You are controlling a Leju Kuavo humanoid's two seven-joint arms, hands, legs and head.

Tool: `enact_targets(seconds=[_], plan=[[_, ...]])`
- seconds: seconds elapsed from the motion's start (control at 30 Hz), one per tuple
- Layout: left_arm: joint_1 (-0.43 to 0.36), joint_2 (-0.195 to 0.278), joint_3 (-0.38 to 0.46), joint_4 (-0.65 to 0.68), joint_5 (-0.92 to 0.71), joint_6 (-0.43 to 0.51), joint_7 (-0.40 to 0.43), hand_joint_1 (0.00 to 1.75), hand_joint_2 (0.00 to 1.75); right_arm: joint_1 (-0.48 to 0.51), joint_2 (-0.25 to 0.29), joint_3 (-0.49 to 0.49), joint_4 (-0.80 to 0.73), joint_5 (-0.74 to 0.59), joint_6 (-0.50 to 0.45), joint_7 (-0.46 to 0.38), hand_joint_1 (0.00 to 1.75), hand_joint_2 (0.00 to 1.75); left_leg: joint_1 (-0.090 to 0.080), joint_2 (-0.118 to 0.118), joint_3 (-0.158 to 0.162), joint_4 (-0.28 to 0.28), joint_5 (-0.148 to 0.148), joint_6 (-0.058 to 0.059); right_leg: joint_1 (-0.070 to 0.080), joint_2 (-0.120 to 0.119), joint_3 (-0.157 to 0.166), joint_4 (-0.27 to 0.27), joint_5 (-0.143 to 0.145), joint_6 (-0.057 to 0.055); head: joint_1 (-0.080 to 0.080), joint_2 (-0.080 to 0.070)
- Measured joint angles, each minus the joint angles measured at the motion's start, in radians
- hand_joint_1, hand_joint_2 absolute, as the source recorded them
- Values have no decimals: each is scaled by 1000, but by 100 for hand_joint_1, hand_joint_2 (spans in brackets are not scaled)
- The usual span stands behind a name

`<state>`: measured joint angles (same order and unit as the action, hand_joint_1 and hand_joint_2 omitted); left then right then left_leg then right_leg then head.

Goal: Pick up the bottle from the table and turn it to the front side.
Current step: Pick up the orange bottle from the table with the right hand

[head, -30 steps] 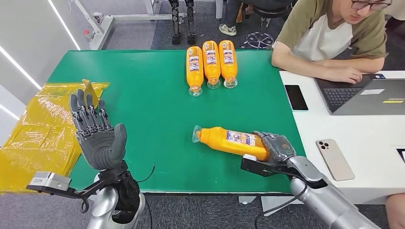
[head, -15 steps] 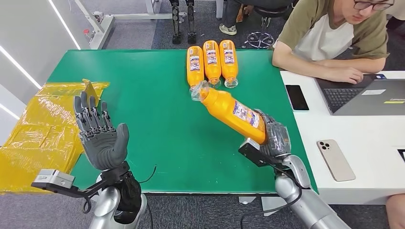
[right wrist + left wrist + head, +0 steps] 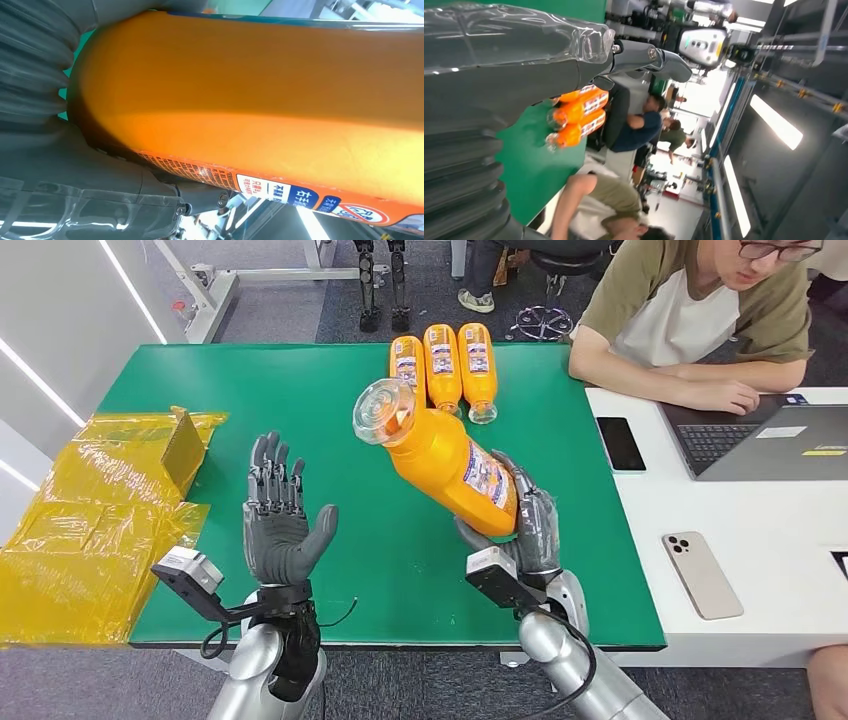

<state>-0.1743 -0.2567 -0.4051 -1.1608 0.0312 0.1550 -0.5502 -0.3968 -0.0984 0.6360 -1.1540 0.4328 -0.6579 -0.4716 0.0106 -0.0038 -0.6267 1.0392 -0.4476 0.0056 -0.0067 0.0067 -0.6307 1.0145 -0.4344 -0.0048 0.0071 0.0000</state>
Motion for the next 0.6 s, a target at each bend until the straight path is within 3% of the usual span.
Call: enact_targets(seconds=[0.27, 0.47, 0.6], plan=[[-8, 7, -9, 41, -16, -39, -4, 0, 175, -36, 9, 136, 0, 21, 179, 92, 175, 175, -1, -1, -1, 0, 0, 0, 0, -1, 0, 0, 0, 0, 0, 0], [7, 22, 3, 37, -19, -39, -7, 0, 175, -87, 9, 166, 25, 39, 322, 125, 175, 175, -1, -1, 0, 0, 0, 0, 0, -1, 0, 0, 0, 0, 0, 0], [19, 28, 11, 30, -24, -39, -7, 0, 175, -103, 8, 173, 36, 54, 363, 139, 175, 175, -1, -1, -1, 0, 0, 0, 0, -1, 0, 0, 0, 0, 0, 0]])
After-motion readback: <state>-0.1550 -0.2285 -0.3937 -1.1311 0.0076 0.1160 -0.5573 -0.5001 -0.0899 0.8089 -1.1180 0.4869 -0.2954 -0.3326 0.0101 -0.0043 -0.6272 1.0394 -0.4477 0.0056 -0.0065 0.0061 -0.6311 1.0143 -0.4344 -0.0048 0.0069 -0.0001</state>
